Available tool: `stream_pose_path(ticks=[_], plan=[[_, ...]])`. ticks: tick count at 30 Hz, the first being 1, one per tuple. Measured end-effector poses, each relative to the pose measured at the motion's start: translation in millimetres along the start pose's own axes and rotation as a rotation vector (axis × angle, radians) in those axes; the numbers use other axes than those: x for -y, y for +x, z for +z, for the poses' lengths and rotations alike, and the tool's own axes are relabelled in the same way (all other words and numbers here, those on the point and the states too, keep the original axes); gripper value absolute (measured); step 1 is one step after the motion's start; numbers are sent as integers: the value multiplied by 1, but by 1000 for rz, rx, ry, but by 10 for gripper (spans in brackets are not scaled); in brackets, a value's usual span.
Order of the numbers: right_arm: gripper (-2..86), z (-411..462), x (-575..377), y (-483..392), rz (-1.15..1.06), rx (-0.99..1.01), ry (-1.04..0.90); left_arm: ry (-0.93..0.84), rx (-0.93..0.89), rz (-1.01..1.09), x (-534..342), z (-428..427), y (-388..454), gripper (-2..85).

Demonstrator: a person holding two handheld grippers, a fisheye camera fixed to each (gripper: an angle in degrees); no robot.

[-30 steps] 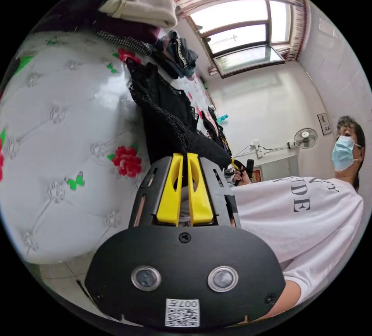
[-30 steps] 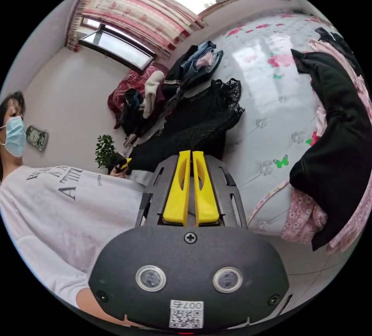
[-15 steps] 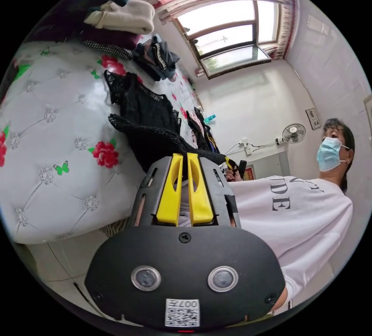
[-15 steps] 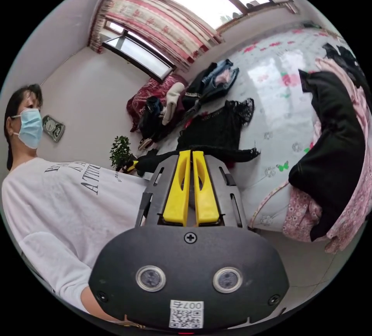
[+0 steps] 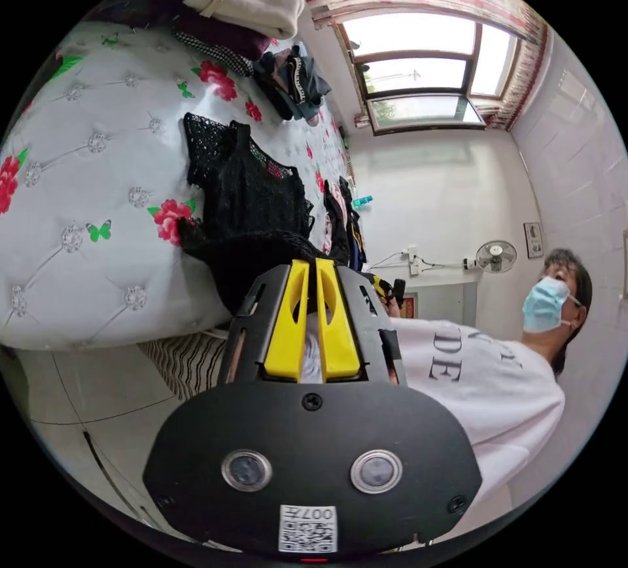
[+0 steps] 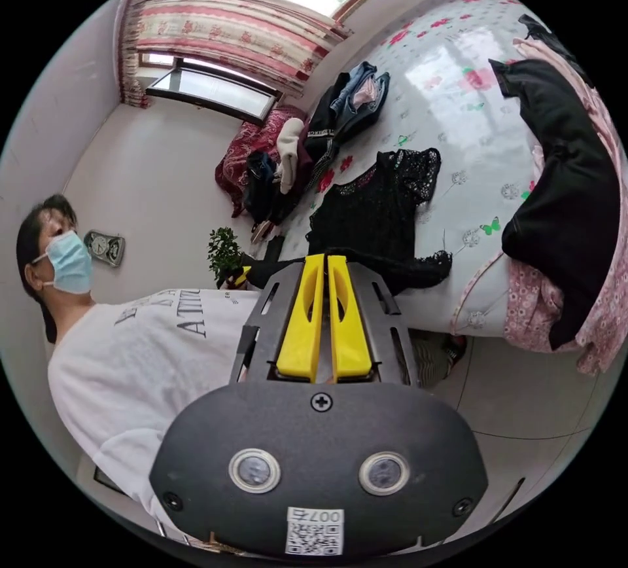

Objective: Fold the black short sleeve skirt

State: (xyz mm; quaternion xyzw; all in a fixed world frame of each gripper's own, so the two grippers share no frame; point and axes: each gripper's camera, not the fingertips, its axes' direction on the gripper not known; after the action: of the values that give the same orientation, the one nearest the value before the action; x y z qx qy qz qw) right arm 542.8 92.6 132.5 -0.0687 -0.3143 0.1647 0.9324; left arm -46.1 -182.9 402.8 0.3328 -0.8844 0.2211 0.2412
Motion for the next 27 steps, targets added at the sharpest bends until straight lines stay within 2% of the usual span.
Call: stream_pose_path(ticks=[5,9,15,20,23,27], plan=[[-2,8,68,5,48,5,-23,66,-45,-45,62,16,-11,-7],[1,31,147,14,94,-48,-43,118,-8,-98,134,36,-33,10],[28,86,217,44,214,-157,160,254,138,-113,208,74,-66,105],[58,117,182,59,244,-223,164,250,189,-44,199,78,-76,117],[79,120,123,64,272,-246,155,197,234,45,166,87,-67,114],[98,106,25,78,467,-190,256,122,235,131,116,124,-41,100]])
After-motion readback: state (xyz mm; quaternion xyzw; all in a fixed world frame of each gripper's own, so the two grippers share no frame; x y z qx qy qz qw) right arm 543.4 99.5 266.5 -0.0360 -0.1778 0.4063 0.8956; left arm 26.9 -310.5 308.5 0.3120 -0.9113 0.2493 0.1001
